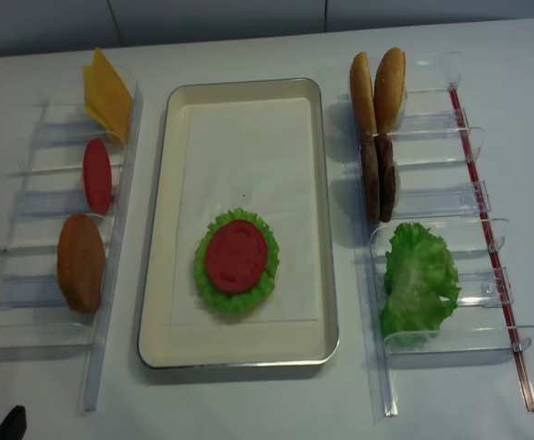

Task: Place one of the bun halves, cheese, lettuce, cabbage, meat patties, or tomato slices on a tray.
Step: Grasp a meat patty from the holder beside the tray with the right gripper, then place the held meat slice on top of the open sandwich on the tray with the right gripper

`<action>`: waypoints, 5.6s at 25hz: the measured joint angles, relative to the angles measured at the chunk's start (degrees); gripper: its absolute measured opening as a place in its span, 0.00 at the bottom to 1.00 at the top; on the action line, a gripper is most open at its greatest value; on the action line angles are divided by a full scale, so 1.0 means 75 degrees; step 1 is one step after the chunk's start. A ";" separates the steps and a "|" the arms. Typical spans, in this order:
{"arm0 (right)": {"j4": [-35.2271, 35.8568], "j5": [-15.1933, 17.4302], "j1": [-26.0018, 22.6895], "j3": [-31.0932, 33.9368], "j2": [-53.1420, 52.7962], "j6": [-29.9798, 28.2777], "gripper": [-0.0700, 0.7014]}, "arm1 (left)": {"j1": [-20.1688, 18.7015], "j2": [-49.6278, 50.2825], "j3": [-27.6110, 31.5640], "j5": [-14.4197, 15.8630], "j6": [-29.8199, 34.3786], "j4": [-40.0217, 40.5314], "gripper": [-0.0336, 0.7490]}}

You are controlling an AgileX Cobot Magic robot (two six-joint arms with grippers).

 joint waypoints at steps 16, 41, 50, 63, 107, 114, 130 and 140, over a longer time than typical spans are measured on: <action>0.0429 -0.0256 0.0000 -0.0134 0.0000 -0.0894 0.78 | 0.0000 0.0000 0.0000 0.0000 0.0000 0.0000 0.69; 0.6101 -0.0705 0.0440 -0.4413 0.8039 -0.4017 0.76 | 0.0000 0.0000 0.0000 0.0000 0.0000 0.0000 0.69; 0.3798 -0.0732 0.2678 -0.6113 1.0698 -0.2081 0.75 | 0.0000 0.0000 0.0000 0.0000 0.0000 0.0000 0.69; 0.1783 -0.0617 0.2893 -0.6822 1.2731 0.0705 0.75 | 0.0000 0.0000 0.0000 -0.0013 0.0000 0.0000 0.69; 0.0171 -0.1169 0.2910 -0.6852 1.3780 0.2279 0.33 | 0.0000 0.0000 0.0000 -0.0013 0.0000 0.0000 0.69; 0.0164 -0.1132 0.2910 -0.6869 1.3780 0.2297 0.33 | 0.0000 0.0000 0.0000 -0.0013 0.0000 0.0000 0.69; 0.0164 0.0482 0.2910 -0.8524 1.3731 0.2216 0.32 | 0.0000 0.0000 0.0000 -0.0013 0.0000 0.0000 0.69; 0.1199 0.0872 0.2910 -0.8589 1.2746 0.1339 0.32 | 0.0000 0.0000 0.0000 -0.0013 0.0000 0.0000 0.69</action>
